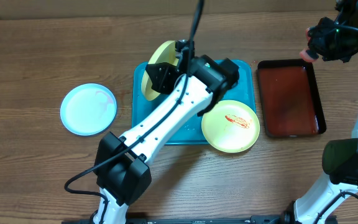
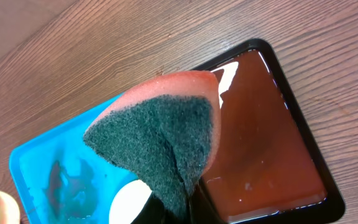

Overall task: Clean dirty plates on tray and stack at the side
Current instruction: 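Lift yellow plate with left gripper and set it left of tray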

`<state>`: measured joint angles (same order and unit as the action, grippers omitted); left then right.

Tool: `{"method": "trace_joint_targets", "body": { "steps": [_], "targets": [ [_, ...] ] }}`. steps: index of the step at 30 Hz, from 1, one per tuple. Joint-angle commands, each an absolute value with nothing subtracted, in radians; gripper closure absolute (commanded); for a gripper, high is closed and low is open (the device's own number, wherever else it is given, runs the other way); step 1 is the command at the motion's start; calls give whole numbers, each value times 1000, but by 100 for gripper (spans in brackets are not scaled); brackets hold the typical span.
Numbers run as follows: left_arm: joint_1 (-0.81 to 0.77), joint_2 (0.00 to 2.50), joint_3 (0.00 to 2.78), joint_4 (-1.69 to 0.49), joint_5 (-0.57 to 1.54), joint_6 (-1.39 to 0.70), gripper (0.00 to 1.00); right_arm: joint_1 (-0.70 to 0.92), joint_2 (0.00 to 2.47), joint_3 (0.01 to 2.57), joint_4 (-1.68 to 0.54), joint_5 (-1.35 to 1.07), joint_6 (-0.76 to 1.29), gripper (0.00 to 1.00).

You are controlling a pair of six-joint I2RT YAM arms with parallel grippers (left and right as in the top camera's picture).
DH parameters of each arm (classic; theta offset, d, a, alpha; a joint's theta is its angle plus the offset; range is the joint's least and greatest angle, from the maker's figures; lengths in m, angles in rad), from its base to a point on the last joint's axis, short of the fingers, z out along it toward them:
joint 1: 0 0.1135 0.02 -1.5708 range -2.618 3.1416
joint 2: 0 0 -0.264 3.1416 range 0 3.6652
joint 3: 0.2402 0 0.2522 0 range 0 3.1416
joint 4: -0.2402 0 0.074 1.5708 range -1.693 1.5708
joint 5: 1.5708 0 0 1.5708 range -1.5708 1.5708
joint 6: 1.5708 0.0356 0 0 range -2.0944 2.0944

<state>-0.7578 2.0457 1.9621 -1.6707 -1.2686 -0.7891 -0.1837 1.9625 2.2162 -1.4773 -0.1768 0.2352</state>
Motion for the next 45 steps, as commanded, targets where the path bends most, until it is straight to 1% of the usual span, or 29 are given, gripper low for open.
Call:
{"method": "trace_joint_targets", "body": {
  "steps": [1,7,10,16,19,22,24,26,32,34,38,45],
  "targets": [
    [-785,2011,1977,-1684,-1410,-907,96,-192,1922,2225,-1472,-180,238,96],
    [-788,2011,1977,-1690,-1410,-940,96,-192,1922,2225,-1473,-180,238,96],
    [-786,2011,1977,-1690,-1365,-949,96,-192,1922,2225,-1472,-180,238,96],
    [-716,2011,1977,-1654,-1021,-915,96,-192,1922,2225,-1472,-180,238,96],
    [-652,2011,1977,-1605,-852,-794,96,-192,1922,2225,-1472,-180,238,96],
    [-587,2011,1977,-1518,-654,-597,95,-192,1922,2225,-1472,-180,236,96],
    [-540,2011,1977,-1453,-483,-456,96,-192,1922,2225,-1473,-180,234,96],
    [-488,2011,1977,-1404,-322,-364,96,-192,1922,2225,-1475,-180,234,96],
    [-315,1999,1977,-1355,-17,-225,96,-192,1922,2225,-1476,-180,235,96],
    [-253,1987,1977,-1359,26,-207,95,-192,1922,2225,-1476,-180,234,96],
    [-78,1942,1977,-1383,80,-196,95,-192,1922,2225,-1476,-180,235,96],
    [244,1909,1973,-1439,83,-178,96,-192,1922,2225,-1476,-180,234,96]
  ]
}}
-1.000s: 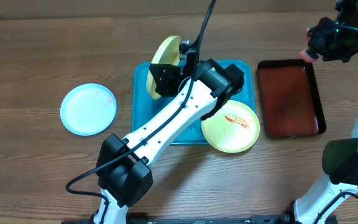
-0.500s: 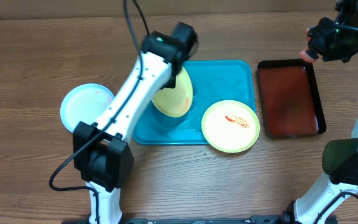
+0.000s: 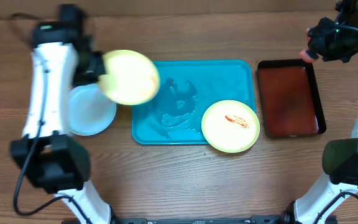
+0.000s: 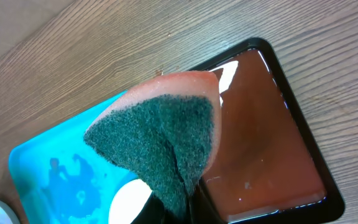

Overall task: Clean dirty plates on tray and stack at the side
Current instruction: 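Lift yellow plate with left gripper and set it left of tray, then release yellow plate and move left gripper to lower yellow plate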

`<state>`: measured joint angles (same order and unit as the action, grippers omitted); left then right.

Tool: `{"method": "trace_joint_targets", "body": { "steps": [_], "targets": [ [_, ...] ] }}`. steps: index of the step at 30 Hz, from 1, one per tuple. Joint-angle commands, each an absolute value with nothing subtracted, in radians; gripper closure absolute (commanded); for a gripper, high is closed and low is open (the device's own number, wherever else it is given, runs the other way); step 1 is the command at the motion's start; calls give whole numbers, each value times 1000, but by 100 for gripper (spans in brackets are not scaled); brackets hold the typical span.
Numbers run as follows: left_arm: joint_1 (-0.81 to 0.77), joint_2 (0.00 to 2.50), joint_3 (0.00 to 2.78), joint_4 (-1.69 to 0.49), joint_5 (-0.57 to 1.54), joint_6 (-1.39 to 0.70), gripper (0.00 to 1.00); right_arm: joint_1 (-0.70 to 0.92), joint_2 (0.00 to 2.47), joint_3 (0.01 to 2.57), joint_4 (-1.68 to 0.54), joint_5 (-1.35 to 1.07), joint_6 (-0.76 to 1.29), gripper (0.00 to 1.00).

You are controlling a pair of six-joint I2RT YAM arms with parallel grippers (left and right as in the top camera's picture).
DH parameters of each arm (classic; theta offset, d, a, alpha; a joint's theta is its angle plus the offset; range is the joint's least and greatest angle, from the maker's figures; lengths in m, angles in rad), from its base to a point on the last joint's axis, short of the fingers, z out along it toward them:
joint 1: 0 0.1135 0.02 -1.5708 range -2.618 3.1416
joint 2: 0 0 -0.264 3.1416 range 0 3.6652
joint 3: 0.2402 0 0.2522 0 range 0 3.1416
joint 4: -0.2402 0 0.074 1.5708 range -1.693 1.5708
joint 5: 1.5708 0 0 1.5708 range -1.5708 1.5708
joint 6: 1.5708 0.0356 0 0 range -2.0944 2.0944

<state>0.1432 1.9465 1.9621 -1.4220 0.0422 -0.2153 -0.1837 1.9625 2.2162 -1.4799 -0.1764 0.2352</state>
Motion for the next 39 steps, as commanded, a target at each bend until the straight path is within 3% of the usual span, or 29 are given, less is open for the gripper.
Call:
{"method": "trace_joint_targets", "body": {
  "steps": [1,10,22,28,33,39],
  "targets": [
    [290,1909,1962,-1440,83,-178,96,-192,1922,2225,-1476,-180,234,96],
    [553,1909,1719,-1275,133,-179,96,-192,1922,2225,-1476,-180,234,96],
    [558,1909,1371,-948,185,-187,95,-192,1922,2225,-1476,-180,235,96],
    [553,1909,1353,-911,185,-186,53,-192,1922,2225,-1477,-180,234,96],
    [548,1909,1391,-944,217,-141,43,-192,1922,2225,-1476,-180,234,96],
    [504,1869,1492,-1029,218,-99,38,-192,1922,2225,-1476,-180,234,96]
  ]
}}
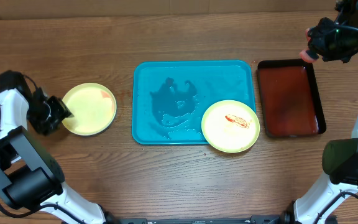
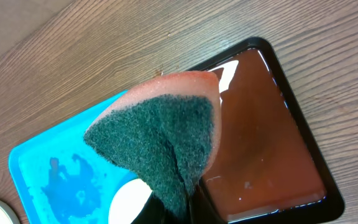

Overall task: Clean dirty plates on tray and stack at the side
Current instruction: 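Release yellow plate and move left gripper to lower yellow plate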

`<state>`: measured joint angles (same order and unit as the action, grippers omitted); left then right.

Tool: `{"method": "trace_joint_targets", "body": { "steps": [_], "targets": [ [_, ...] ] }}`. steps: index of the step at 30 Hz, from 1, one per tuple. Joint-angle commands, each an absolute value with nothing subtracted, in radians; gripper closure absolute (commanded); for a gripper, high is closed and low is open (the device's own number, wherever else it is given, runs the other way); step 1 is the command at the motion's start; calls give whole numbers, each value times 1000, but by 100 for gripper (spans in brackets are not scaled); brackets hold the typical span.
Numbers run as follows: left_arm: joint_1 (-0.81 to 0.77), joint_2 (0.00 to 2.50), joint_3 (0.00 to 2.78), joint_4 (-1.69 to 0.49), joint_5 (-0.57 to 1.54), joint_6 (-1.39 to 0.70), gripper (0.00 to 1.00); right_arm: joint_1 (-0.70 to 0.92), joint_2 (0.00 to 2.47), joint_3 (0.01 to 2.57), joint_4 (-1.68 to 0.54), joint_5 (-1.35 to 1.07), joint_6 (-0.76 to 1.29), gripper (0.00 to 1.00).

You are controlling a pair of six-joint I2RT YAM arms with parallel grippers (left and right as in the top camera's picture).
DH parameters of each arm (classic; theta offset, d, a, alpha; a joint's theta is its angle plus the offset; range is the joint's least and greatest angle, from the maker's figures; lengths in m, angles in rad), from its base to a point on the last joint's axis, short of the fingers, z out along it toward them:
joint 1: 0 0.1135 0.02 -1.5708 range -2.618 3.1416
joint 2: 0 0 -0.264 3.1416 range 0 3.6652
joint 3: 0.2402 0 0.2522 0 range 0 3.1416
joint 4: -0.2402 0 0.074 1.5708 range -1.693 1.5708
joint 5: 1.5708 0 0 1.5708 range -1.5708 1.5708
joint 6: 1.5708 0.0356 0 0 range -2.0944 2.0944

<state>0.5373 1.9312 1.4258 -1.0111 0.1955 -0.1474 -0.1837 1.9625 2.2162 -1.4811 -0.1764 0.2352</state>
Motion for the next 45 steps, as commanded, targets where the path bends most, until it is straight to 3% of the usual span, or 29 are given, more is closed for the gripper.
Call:
{"method": "trace_joint_targets", "body": {
  "steps": [1,11,30,45],
  "targets": [
    [489,1852,1505,-1036,218,-94,38,-192,1922,2225,-1476,-180,234,96],
    [272,1678,1541,-1037,218,-90,32,-192,1922,2225,-1477,-180,234,96],
    [-130,1676,1541,-973,207,-194,29,-192,1922,2225,-1484,-180,231,96],
    [-455,1880,1578,-851,282,-360,25,-192,1922,2225,-1491,-179,227,96]
  ]
}}
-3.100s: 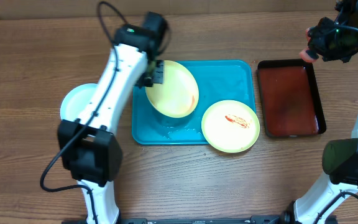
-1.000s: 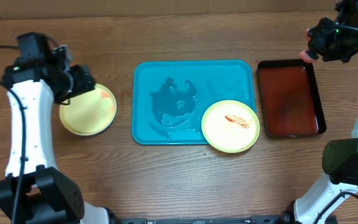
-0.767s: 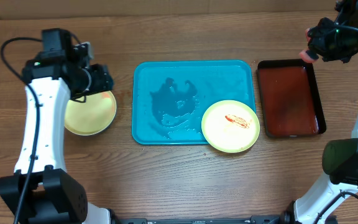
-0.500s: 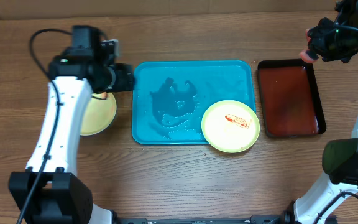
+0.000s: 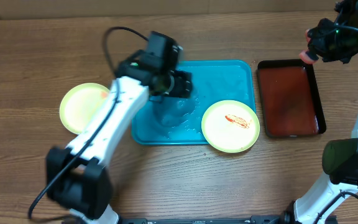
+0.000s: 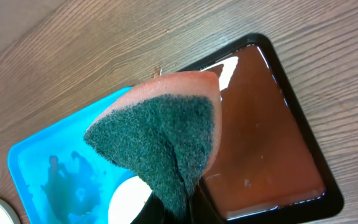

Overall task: Clean dirty plates on tray and stack at the side
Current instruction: 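Release yellow plate and move left gripper to lower yellow plate, then drag lower yellow plate to tray center with left gripper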

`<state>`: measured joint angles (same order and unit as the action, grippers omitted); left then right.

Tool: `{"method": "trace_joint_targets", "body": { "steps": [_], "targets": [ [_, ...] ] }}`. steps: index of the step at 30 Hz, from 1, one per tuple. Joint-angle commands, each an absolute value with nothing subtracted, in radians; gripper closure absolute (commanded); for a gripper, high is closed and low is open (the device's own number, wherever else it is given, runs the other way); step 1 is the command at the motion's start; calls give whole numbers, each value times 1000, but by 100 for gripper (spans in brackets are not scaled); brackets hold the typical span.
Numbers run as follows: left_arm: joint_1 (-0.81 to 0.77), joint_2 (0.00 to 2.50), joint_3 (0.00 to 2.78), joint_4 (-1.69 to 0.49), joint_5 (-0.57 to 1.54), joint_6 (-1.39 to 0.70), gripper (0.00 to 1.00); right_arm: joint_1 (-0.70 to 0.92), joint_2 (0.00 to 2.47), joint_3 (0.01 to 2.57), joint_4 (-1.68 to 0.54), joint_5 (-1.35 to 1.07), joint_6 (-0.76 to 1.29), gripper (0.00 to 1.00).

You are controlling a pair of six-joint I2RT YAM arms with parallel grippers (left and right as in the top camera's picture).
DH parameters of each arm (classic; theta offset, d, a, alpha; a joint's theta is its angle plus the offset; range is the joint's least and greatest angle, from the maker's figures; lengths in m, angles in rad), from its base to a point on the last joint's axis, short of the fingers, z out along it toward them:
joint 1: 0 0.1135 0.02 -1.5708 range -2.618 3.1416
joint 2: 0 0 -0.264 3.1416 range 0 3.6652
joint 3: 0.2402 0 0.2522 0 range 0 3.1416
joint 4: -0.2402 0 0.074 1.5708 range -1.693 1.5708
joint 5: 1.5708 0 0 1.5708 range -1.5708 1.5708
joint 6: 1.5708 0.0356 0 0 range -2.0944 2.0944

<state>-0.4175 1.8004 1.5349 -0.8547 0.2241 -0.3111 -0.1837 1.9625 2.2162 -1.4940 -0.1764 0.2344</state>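
A yellow plate (image 5: 230, 126) with a red smear lies on the front right corner of the blue tray (image 5: 229, 78); its pale edge (image 6: 129, 198) also shows in the right wrist view. A clean yellow plate (image 5: 82, 107) rests on the table to the left of the tray. My left gripper (image 5: 182, 84) hovers over the tray's wet back left part, blurred, with nothing seen in it. My right gripper (image 5: 309, 53) stays raised at the back right, shut on a folded pink and green sponge (image 6: 160, 134).
A dark tray (image 5: 289, 98) filled with brown liquid stands right of the blue tray, and in the right wrist view this dark tray (image 6: 260, 137) lies below the sponge. Water puddles (image 6: 67, 180) lie on the blue tray. Bare wood surrounds everything.
My left arm has moved from the far left, beside the stacked plate, to a spot over the blue tray's back left. The right gripper and the sponge have not moved.
My left gripper first held a yellow plate tilted over the tray's back left, with a pale blue plate on the table at the left. Then it held the plate near the blue one. Later the yellow plate lay on the blue one, released. Now the arm is over the tray.
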Motion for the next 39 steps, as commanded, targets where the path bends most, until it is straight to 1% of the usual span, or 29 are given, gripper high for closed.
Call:
{"method": "trace_joint_targets", "body": {
  "steps": [1,7,14,16,18,28,29,30,32,33,39],
  "targets": [
    [-468,1903,1591,-852,292,-360,25,-192,1922,2225,-1491,-180,227,96],
    [-536,2027,1684,-868,316,-369,25,-192,1922,2225,-1494,-179,227,96],
    [-546,2082,1692,-898,321,-423,24,-192,1922,2225,-1498,-173,227,96],
    [-547,2098,1691,-900,341,-452,27,-192,1922,2225,-1498,-173,227,96],
    [-553,2114,1691,-896,342,-477,28,-192,1922,2225,-1498,-173,227,96],
    [-577,2199,1691,-888,342,-506,43,-192,1922,2225,-1502,-172,211,95],
    [-577,2199,1691,-890,342,-506,48,-192,1922,2225,-1502,-172,211,96],
    [-578,2199,1691,-894,342,-506,55,-192,1922,2225,-1503,-172,211,96],
    [-582,2199,1690,-913,341,-501,62,-192,1922,2225,-1504,-172,211,96],
    [-585,2201,1687,-918,341,-495,63,-192,1922,2225,-1505,-172,211,96],
    [-604,2204,1670,-930,337,-486,65,-192,1922,2225,-1513,-156,204,96]
  ]
}}
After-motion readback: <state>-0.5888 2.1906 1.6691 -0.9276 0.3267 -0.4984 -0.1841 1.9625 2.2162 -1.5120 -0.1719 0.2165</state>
